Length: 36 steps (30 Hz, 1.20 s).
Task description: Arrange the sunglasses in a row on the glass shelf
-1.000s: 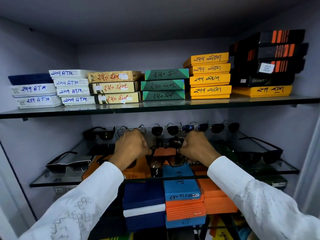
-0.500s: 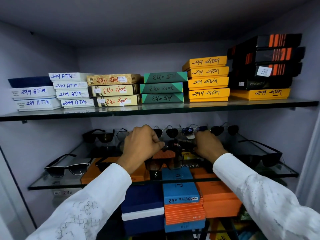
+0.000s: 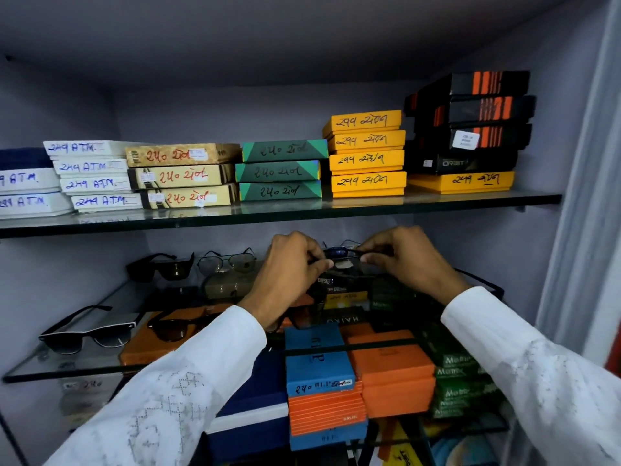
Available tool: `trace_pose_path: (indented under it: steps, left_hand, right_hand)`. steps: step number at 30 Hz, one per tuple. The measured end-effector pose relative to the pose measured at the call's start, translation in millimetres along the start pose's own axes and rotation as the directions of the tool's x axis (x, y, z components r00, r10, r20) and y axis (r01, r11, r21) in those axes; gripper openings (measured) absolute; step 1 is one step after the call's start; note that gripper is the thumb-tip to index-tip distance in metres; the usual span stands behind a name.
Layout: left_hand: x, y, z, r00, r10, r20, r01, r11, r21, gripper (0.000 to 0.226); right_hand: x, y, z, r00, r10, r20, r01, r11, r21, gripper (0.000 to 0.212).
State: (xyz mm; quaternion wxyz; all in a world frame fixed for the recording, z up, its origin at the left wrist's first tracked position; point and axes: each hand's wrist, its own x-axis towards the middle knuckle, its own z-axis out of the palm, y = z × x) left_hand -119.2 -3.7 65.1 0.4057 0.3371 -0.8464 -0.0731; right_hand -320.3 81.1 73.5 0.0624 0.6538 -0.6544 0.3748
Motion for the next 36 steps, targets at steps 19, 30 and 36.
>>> trace_pose_path:
  steps: [19,30,36]
  left_hand:
    - [5,11,18,0.972,-0.210,0.109,0.198,0.974,0.108,0.012]
    - [-6,15,30,0.962,-0.228,0.150,0.185,0.950,0.253,0.022]
    - [-19,27,22,0.987,-0.153,0.053,0.139,0.969,0.204,0.024]
  right_hand:
    - [10,30,-10,0.944,0.329,0.028,-0.324,0.940,-0.110,0.010]
    - [3,44,7,0.947,0.307,0.093,-0.269,0.918,-0.291,0.010]
    - [-7,25,-2,0.964,0.260,0.053,-0.229,0.915,-0.333,0.018]
